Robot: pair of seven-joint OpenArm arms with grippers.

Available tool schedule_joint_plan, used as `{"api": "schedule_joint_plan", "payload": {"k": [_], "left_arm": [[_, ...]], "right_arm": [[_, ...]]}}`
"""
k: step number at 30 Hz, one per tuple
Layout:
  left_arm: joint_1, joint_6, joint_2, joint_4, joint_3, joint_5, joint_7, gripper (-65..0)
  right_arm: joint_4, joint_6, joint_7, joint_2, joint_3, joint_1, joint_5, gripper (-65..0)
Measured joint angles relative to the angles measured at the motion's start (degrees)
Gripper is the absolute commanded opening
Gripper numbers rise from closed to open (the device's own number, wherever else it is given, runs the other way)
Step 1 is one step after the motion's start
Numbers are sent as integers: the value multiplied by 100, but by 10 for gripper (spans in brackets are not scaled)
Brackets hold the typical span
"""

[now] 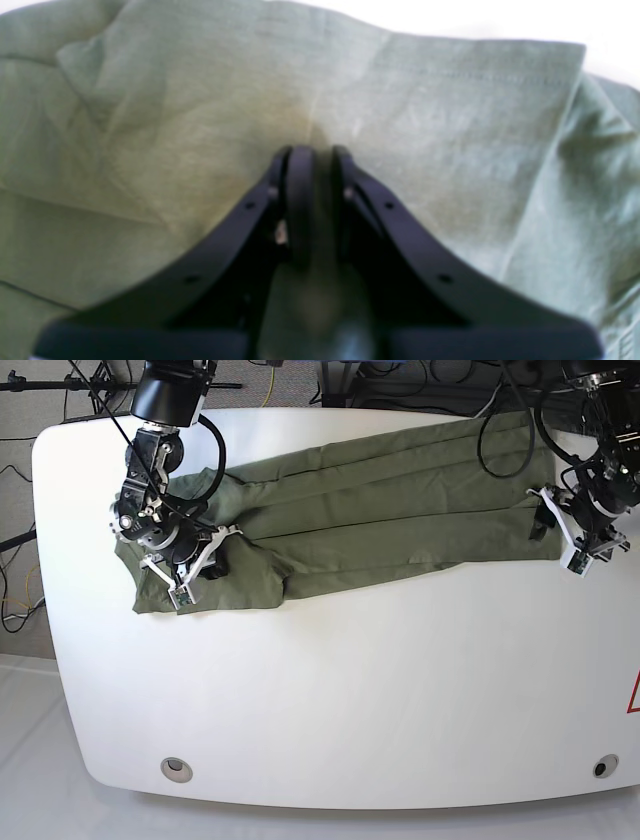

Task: Fold the T-shirt properly
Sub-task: 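Pull the band end outward with the left gripper, right gripper holding, then adjust the left gripper's grip on the band end and pinch the fabric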

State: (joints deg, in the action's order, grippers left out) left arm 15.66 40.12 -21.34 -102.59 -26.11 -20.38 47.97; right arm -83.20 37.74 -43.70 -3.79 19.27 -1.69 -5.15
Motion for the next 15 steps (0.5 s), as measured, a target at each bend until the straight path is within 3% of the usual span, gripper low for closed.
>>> {"api": "schedule_joint_plan", "payload": {"k": [2,7,15], "left_arm": [[92,2,-15,2,-136,-704,79,-274],[127,-39,-90,188,-295,-1353,216,-274],[168,-20,-33,256,-87,-1189,177,-272]], "right_arm": [[0,0,7,0,-4,2,0,-579],[-4,0,15,0,-15,15,0,-578],[9,46,39,-2,-13,-4,-20,-562]]}}
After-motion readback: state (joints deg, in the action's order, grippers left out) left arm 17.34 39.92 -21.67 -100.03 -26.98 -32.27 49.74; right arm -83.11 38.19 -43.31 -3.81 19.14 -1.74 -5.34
